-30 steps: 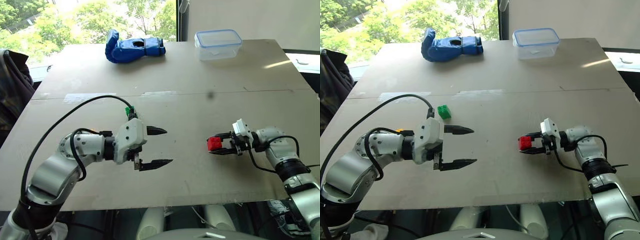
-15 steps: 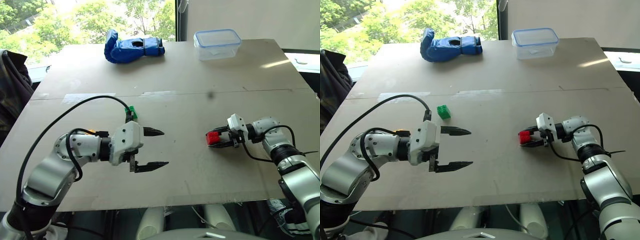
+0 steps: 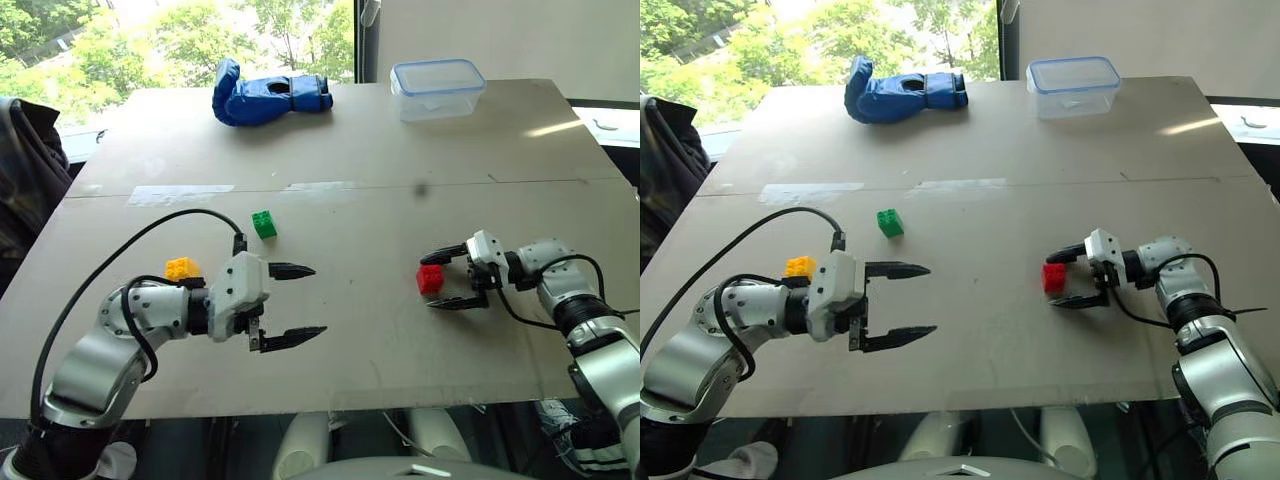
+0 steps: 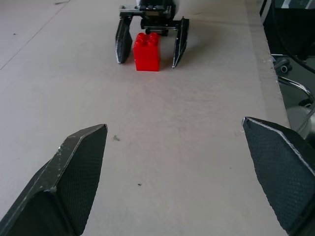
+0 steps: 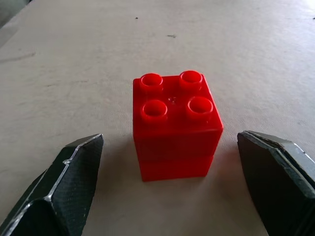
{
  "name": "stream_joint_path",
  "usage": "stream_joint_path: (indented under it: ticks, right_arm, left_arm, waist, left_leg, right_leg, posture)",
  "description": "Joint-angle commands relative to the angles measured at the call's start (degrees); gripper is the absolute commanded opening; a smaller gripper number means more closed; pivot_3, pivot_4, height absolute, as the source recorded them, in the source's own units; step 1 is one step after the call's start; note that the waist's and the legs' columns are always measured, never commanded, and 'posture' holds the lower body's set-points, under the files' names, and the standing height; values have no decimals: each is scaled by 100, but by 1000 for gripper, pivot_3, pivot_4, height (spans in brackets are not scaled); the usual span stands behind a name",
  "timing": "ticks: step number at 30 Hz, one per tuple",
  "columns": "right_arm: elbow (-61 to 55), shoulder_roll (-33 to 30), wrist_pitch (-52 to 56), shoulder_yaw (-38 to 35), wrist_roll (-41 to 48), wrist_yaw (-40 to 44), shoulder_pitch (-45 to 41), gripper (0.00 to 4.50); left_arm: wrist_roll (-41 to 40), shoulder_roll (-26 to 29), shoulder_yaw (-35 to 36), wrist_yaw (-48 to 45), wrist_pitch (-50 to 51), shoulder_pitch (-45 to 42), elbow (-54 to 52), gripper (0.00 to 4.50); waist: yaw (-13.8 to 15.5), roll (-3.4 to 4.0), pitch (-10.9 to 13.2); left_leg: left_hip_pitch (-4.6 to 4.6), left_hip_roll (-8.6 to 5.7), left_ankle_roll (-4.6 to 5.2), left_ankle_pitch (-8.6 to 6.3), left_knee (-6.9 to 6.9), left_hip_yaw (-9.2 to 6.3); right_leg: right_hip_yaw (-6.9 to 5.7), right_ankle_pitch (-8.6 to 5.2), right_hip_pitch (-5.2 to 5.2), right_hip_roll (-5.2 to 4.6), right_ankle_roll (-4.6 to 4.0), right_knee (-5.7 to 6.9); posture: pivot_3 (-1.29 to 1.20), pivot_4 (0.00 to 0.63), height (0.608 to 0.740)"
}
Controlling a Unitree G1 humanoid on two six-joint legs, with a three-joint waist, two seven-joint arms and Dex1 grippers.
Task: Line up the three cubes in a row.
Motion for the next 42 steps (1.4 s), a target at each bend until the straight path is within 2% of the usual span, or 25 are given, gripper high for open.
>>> stream_joint_path:
  ticks: [1, 4, 6, 9, 14, 23, 27, 31, 37, 42]
  right_arm:
    - [-460, -325, 271, -532, 608, 302, 270, 4451]
    - [-1201, -645, 788, -1099, 1275, 302, 855, 4451]
    - [-1866, -833, 1288, -1364, 1685, 302, 1224, 4451]
    - [-3006, -902, 2184, -2080, 2355, 233, 1733, 4451]
    - [-4190, -846, 2724, -2712, 2453, 5, 2290, 4451]
    - [-4580, -518, 2884, -3206, 2066, -232, 2368, 4451]
    - [-4667, -427, 2936, -3336, 1944, -374, 2414, 4451]
    - [-4743, -346, 2966, -3430, 1809, -536, 2402, 4451]
    - [-4786, -298, 3028, -3563, 1371, -1321, 2429, 4451]
    - [-4824, -225, 2936, -3671, 1282, -1337, 2545, 4451]
  left_arm:
    - [102, -415, 370, 585, -285, 218, -36, 4500]
    - [175, -1011, 451, 1281, -330, 410, -170, 4500]
    - [269, -1208, 389, 1524, -309, 540, -275, 4500]
    - [812, -1622, 238, 2238, -479, 567, -67, 4500]
    - [1398, -2299, 286, 3294, -535, 261, 672, 4500]
    - [2594, -2984, -53, 4720, -688, -482, 1695, 4500]
    - [2821, -3366, -44, 5315, -768, -964, 2212, 4500]
    - [2986, -3462, -116, 5468, -965, -1215, 2623, 4500]
    - [3114, -3525, -293, 5495, -1229, -1800, 3378, 4500]
    - [3081, -3640, -269, 5598, -1308, -2093, 3825, 4500]
  waist:
    - [0, 1, 0]
    - [32, 1, 0]
    - [67, -1, 0]
    - [96, 2, -1]
    - [135, -4, -5]
    - [167, -7, -3]
    - [192, -9, -4]
    - [195, -10, -4]
    - [265, -12, -4]
    - [265, -12, -4]
  left_leg:
    - [-3, 0, -1, 0, 0, 0]
    - [-8, 2, 1, 0, -2, 0]
    - [-8, 2, 15, -9, -1, 0]
    - [3, 3, 23, -13, -2, 7]
    - [8, 1, 23, -13, 8, 4]
    - [4, -13, 23, -13, 9, 3]
    - [2, -13, 21, -11, 10, 1]
    - [2, -15, 1, -1, 10, 3]
    - [0, -20, -5, 3, 11, 0]
    - [-3, -20, -6, 4, 11, 1]
  right_leg:
    - [0, 0, -3, -1, 0, 0]
    - [2, 0, -6, -5, 0, -4]
    - [5, 0, -6, -9, 1, -2]
    - [16, 1, -6, -8, 0, 12]
    - [8, 1, -2, 0, 0, 28]
    - [3, 2, -3, 8, 2, 27]
    - [1, 2, -3, 8, 2, 27]
    - [4, 2, -5, 8, 2, 28]
    - [0, 2, -5, 7, 2, 29]
    - [0, 2, -6, 8, 2, 26]
  posture:
    - [0, 150, 740]
    - [0, 150, 740]
    - [0, 150, 740]
    - [0, 150, 740]
    - [0, 150, 740]
    - [0, 150, 740]
    - [0, 150, 740]
    - [0, 150, 740]
    - [0, 150, 740]
    - [0, 150, 740]
